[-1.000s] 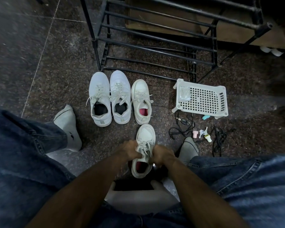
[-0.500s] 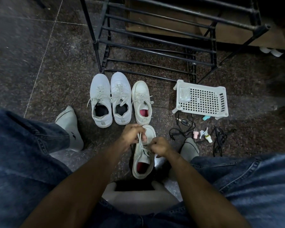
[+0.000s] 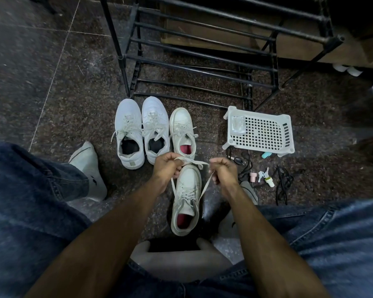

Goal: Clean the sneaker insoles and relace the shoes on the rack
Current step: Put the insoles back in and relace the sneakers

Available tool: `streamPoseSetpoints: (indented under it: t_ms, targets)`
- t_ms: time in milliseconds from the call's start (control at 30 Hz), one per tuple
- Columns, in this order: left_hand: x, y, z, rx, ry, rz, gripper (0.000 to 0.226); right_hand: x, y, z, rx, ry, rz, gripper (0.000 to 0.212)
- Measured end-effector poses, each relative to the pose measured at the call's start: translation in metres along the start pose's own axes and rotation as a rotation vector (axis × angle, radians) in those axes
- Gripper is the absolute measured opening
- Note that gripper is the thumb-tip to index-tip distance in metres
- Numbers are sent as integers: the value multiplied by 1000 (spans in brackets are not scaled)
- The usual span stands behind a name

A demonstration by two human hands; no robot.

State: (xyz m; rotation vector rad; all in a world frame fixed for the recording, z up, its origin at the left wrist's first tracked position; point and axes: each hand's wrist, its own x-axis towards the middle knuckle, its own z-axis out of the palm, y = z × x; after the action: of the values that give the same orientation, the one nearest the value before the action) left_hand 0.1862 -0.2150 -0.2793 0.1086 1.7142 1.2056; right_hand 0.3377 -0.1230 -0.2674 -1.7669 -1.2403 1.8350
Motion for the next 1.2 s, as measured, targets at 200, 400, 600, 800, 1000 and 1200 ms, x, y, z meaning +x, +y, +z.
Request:
streamPoseSetpoints:
  t_ms: [200, 400, 600, 800, 1000, 1200]
  targets:
    - [25, -27, -15, 146, 225, -85, 17, 23, 12, -13, 25, 283, -58, 24]
    - [17, -57, -16, 642, 58, 37, 38, 16, 36, -4, -900, 98, -49, 23]
    - [12, -68, -14, 1029, -180, 186, 17, -1, 53, 14, -1191, -273, -152, 21]
    - [12, -81, -6, 1050, -382, 193, 11, -3, 65, 18, -1211, -323, -157, 25]
    - [17, -81, 7, 1152, -476, 204, 26, 4, 65, 22, -1155, -359, -138, 20]
    - [25, -86, 13, 1043, -480, -14, 28, 16, 71, 22, -971, -422, -25, 36]
